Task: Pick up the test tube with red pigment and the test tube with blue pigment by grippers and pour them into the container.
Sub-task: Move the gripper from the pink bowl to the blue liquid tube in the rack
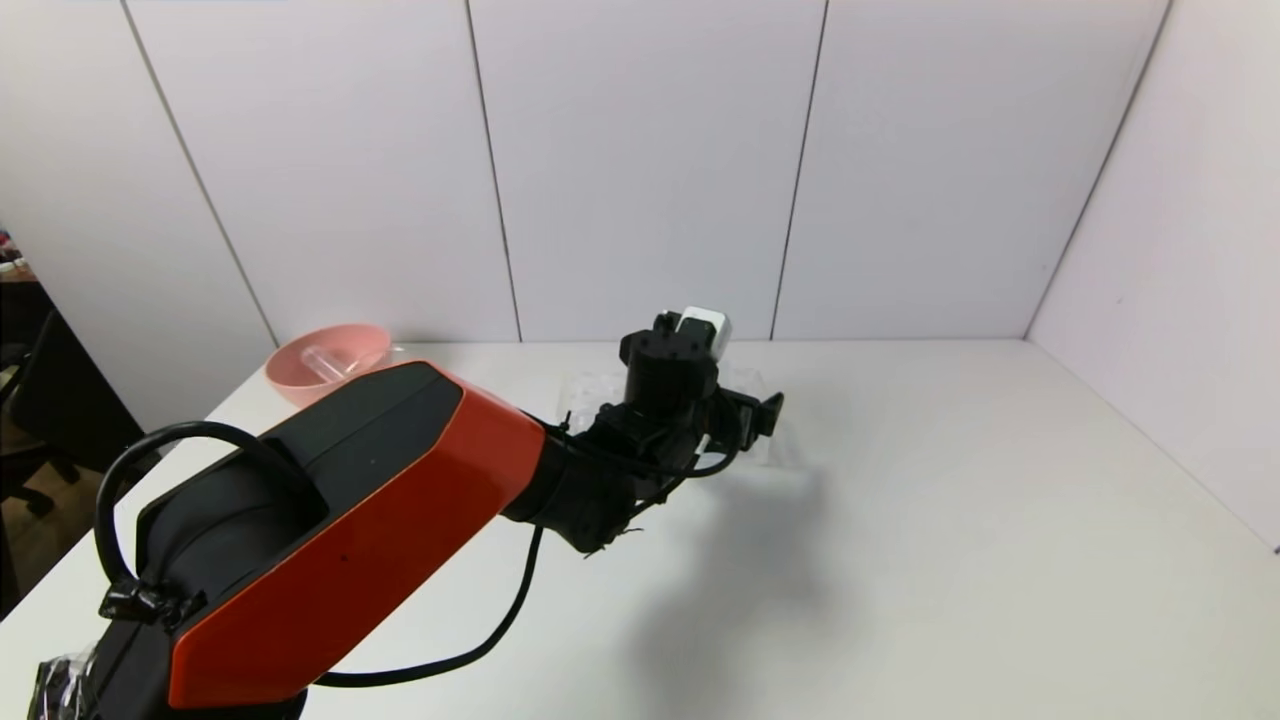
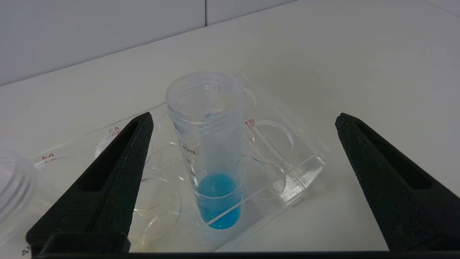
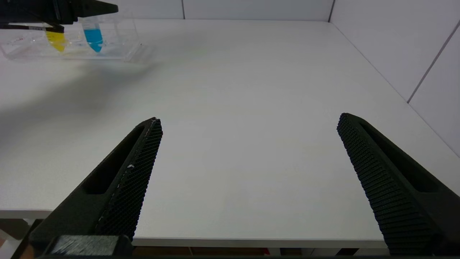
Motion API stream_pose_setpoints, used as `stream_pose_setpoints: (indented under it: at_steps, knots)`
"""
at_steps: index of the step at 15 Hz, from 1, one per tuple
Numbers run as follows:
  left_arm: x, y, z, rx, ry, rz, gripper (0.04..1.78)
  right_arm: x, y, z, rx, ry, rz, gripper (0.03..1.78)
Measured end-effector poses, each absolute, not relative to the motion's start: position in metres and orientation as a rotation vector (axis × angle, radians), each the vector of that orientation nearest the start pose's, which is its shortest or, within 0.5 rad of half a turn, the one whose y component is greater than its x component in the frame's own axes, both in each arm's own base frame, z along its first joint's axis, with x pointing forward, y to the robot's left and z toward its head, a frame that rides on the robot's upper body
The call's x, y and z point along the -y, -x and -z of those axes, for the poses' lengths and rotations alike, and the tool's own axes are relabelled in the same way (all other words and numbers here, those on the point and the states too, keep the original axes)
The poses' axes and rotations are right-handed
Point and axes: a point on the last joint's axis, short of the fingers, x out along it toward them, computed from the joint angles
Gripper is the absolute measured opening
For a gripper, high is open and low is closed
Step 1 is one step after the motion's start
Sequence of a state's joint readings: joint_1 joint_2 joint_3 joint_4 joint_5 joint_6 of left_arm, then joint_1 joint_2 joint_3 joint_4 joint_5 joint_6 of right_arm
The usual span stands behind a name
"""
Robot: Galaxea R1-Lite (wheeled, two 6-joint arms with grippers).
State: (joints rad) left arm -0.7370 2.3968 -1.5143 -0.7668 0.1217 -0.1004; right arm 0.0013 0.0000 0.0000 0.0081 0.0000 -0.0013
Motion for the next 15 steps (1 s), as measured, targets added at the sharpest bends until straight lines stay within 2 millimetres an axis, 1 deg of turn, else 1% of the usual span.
stream_pose_setpoints:
  at_steps: [8,15]
  knots:
    - [0.328,-0.372,-0.103,-0.140,0.047,0.598,1.77,0.000,0.023,-0.075,-0.009,0.001,-0.001,1.77]
    - [0.323,-0.379,-0.104,-0.133,0.052,0.582,1.75,0.000,0.023,-0.075,-0.008,0.001,-0.001,1.77]
